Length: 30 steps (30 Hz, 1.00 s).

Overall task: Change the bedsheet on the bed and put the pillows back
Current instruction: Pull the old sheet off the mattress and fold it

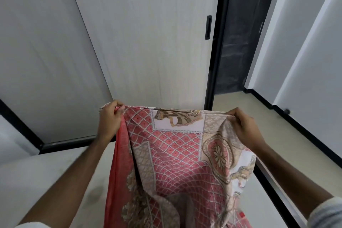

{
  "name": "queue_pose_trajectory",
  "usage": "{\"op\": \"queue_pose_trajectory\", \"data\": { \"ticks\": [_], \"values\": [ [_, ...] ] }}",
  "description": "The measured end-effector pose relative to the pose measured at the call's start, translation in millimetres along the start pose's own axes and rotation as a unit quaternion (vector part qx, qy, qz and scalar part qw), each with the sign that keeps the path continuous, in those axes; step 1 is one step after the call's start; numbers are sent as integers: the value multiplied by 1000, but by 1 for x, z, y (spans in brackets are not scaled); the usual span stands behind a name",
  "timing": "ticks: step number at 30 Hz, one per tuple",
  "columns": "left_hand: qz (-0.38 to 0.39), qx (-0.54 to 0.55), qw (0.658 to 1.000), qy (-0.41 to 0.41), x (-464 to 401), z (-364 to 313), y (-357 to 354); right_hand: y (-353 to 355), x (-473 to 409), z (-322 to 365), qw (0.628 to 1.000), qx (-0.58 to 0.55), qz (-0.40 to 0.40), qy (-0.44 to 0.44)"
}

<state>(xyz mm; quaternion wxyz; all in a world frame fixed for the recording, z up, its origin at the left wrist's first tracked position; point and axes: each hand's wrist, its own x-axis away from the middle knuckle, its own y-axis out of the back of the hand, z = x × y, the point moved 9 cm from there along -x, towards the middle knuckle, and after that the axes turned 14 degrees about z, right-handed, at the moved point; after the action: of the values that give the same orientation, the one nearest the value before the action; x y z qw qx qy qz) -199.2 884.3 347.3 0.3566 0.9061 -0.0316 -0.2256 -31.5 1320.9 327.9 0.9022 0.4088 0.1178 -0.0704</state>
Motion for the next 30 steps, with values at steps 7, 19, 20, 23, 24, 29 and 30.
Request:
{"op": "queue_pose_trajectory", "data": {
  "ticks": [7, 19, 20, 23, 24, 29, 30],
  "values": [
    [-27, -4, 1000, 3, 9, 3, 14, 0, -17, -2, 998, 53, 23, -11],
    [-33, 4, 999, 14, 29, 9, 33, 6, -46, 12, 995, -40, 92, -1],
    [-37, 5, 999, 15, 30, 11, 34, 4, -48, 12, 994, -32, 102, 0],
    [-48, 16, 998, 22, 33, 16, 37, -7, -54, 11, 989, 0, 147, -13],
    [-48, 18, 998, 24, 34, 16, 37, -14, -56, 8, 985, 32, 165, -27],
    [-43, 29, 997, 53, 30, 25, 37, -38, -67, 6, 963, -17, 260, -66],
    [-47, 35, 996, 64, 30, 29, 39, -39, -68, 16, 955, -96, 276, -50]
  ]
}}
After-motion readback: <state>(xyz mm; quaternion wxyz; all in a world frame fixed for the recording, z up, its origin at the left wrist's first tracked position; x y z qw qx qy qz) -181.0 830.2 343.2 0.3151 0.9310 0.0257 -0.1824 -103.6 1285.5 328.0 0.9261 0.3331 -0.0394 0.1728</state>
